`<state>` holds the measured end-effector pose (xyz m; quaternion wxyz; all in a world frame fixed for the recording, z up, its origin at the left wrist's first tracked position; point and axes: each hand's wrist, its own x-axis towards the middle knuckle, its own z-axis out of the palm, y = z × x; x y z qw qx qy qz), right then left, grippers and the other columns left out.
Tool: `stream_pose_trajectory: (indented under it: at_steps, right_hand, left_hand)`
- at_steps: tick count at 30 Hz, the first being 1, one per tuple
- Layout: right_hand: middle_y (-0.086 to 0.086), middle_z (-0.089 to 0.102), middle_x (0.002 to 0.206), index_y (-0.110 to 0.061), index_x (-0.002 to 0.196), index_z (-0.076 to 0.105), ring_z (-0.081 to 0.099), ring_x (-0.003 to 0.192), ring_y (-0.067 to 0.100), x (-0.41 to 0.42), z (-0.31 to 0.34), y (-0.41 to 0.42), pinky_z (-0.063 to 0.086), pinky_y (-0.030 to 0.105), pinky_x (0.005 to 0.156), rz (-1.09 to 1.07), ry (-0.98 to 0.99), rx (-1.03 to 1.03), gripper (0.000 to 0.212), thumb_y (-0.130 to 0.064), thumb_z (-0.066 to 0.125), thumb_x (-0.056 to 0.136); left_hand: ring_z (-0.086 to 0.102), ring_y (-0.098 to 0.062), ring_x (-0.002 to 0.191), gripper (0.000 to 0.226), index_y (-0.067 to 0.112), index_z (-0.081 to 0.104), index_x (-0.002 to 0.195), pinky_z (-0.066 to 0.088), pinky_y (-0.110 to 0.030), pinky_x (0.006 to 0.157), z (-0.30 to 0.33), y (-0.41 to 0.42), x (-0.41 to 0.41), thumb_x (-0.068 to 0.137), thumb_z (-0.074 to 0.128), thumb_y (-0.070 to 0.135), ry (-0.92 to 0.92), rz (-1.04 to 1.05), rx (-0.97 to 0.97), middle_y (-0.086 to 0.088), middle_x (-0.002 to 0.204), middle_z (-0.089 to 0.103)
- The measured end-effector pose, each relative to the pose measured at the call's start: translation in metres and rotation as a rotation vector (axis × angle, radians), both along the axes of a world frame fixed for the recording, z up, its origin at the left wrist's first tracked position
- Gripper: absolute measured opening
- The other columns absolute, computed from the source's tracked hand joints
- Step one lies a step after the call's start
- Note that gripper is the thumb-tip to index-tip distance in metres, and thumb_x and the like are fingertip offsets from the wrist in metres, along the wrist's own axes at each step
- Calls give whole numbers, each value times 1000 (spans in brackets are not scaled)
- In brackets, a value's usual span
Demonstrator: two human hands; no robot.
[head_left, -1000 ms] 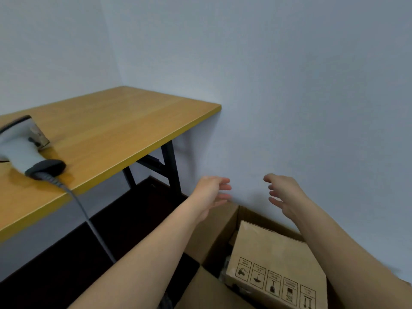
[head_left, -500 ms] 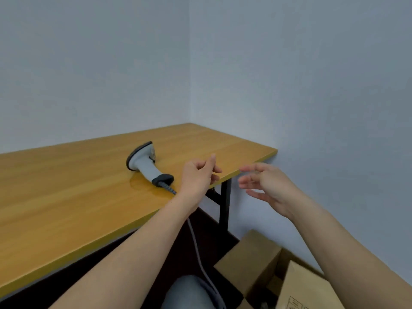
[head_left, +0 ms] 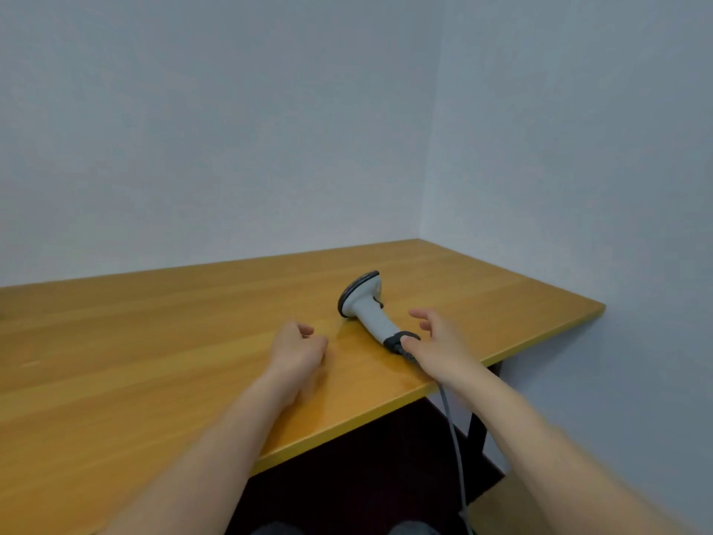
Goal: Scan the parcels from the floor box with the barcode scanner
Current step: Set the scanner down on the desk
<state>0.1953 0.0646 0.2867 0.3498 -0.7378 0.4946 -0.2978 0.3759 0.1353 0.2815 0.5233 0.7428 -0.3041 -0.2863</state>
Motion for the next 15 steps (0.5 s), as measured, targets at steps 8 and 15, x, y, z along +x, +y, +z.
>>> stream_pose_trajectory:
  at_steps: [8,15]
  right_hand:
    - [6,45,140,-30,148,26,39,130,30,27,-26,-25,35,48,107,-47,320,-143,73,-50,60,86]
    - [-2,48,133,-32,142,37,40,126,22,26,-26,-28,36,42,96,5,445,-279,59,-57,51,91]
  left_hand:
    - [54,-15,90,42,15,50,120,43,-24,65,-6,-9,14,84,71,19,-153,-211,115,-5,114,52]
    - [55,-21,109,68,17,49,128,47,-37,97,-2,-30,17,70,84,18,-180,-279,218,-5,123,49]
